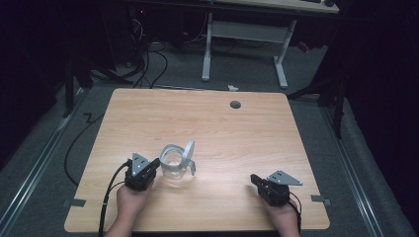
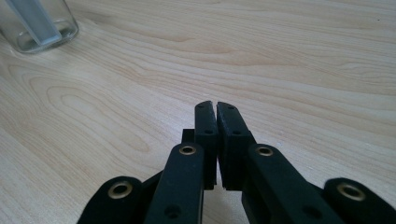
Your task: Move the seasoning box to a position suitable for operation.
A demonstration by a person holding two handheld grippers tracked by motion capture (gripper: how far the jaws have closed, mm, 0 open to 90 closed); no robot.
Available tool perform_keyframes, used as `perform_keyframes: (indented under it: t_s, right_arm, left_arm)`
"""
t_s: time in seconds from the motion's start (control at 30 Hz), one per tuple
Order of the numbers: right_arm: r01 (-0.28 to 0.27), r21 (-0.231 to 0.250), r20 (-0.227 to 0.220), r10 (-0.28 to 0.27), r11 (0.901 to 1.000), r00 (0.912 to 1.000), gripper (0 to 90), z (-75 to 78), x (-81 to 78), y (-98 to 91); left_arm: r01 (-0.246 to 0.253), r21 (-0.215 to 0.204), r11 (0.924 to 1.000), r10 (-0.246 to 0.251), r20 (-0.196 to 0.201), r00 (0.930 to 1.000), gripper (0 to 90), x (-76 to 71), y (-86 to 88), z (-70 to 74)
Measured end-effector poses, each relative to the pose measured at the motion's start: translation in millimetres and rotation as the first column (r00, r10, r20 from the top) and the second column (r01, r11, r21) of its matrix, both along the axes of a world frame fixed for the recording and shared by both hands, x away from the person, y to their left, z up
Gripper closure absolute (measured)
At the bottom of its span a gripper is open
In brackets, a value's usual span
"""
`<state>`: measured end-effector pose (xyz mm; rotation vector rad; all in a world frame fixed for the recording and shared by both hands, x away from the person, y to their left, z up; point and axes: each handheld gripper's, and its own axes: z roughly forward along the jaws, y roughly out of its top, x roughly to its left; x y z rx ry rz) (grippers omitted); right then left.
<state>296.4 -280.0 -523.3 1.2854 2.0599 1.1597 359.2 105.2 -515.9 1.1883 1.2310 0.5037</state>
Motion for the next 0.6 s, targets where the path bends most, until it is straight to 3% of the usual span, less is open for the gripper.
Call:
perform_keyframes:
  t_s: [0.33,0.6]
  right_arm:
    - [-0.003,-0.002,-0.005,0.003,1.0000,1.0000,86.5,-0.9,0.2,1.2]
    - [-0.005,-0.002,0.000,0.005,1.0000,1.0000,86.5,-0.8,0.1,1.4]
  left_arm:
    - [0.002,-0.004,1.0000,-0.002,0.003,1.0000,90.0,-5.6,-0.7,0.4]
    - [0.028,-0.009,0.9996,-0.028,0.012,0.9995,90.0,-19.8,-7.3,3.6]
